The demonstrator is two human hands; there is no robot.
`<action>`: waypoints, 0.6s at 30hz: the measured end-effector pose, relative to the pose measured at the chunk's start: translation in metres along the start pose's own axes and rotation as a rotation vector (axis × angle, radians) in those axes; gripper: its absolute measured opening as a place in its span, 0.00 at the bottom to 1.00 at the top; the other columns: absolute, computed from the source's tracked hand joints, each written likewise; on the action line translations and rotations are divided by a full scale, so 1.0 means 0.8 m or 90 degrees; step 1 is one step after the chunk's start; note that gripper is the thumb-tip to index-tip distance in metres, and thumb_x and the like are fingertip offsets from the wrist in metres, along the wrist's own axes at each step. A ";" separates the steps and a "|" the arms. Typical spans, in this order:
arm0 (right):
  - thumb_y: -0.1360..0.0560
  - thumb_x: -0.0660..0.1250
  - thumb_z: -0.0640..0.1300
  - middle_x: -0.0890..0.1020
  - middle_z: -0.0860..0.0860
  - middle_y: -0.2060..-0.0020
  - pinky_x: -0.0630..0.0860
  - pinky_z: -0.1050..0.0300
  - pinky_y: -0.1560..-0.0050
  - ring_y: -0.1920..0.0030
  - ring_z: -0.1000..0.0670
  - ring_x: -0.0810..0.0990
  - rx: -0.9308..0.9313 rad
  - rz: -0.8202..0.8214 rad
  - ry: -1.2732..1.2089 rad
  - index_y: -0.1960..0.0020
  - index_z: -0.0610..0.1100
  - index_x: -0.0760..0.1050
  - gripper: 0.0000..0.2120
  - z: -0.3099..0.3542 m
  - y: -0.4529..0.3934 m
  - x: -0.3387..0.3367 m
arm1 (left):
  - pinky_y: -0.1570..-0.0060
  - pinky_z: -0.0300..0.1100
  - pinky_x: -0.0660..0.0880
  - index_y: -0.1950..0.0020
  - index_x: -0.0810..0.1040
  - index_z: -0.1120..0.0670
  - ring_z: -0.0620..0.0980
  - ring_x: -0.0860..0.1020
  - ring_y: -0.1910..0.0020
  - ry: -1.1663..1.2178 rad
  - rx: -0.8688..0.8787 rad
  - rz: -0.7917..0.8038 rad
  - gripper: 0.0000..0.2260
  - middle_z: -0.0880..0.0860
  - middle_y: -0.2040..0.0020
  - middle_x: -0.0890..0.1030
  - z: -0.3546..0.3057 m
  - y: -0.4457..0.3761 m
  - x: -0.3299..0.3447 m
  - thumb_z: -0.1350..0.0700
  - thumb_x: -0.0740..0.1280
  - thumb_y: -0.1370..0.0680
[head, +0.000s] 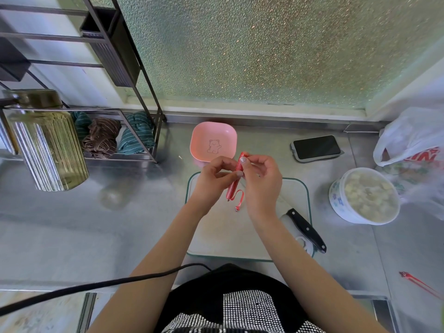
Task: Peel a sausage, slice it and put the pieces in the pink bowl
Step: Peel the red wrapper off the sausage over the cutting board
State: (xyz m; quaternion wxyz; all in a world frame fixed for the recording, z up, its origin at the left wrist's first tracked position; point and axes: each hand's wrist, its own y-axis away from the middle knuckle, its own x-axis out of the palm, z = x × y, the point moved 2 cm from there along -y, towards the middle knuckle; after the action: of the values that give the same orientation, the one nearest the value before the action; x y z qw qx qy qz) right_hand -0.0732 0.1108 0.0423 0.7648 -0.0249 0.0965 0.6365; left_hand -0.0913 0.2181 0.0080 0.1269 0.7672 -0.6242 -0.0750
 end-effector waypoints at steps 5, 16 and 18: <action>0.28 0.71 0.39 0.82 0.57 0.59 0.80 0.50 0.49 0.55 0.53 0.82 -0.008 -0.004 -0.002 0.56 0.43 0.76 0.04 -0.001 0.000 0.000 | 0.51 0.50 0.78 0.55 0.77 0.55 0.50 0.80 0.60 -0.010 0.003 0.001 0.04 0.55 0.56 0.80 0.002 -0.001 0.000 0.61 0.71 0.27; 0.26 0.69 0.39 0.81 0.60 0.58 0.80 0.46 0.50 0.55 0.55 0.81 -0.023 0.044 0.021 0.56 0.42 0.75 0.02 -0.002 -0.002 0.002 | 0.52 0.47 0.78 0.56 0.77 0.54 0.49 0.79 0.61 -0.016 0.011 0.003 0.05 0.51 0.59 0.80 0.001 -0.002 -0.003 0.62 0.71 0.27; 0.26 0.68 0.39 0.81 0.60 0.57 0.80 0.46 0.51 0.55 0.56 0.81 -0.033 0.055 0.020 0.57 0.42 0.74 0.03 -0.003 -0.002 0.003 | 0.58 0.43 0.77 0.57 0.77 0.53 0.47 0.78 0.64 -0.013 0.009 0.001 0.06 0.46 0.63 0.80 0.000 -0.002 -0.002 0.63 0.70 0.27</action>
State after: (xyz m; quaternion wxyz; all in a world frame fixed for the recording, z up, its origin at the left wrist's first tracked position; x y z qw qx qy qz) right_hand -0.0718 0.1123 0.0391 0.7342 -0.0506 0.0928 0.6706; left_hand -0.0902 0.2199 0.0072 0.1148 0.7667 -0.6268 -0.0784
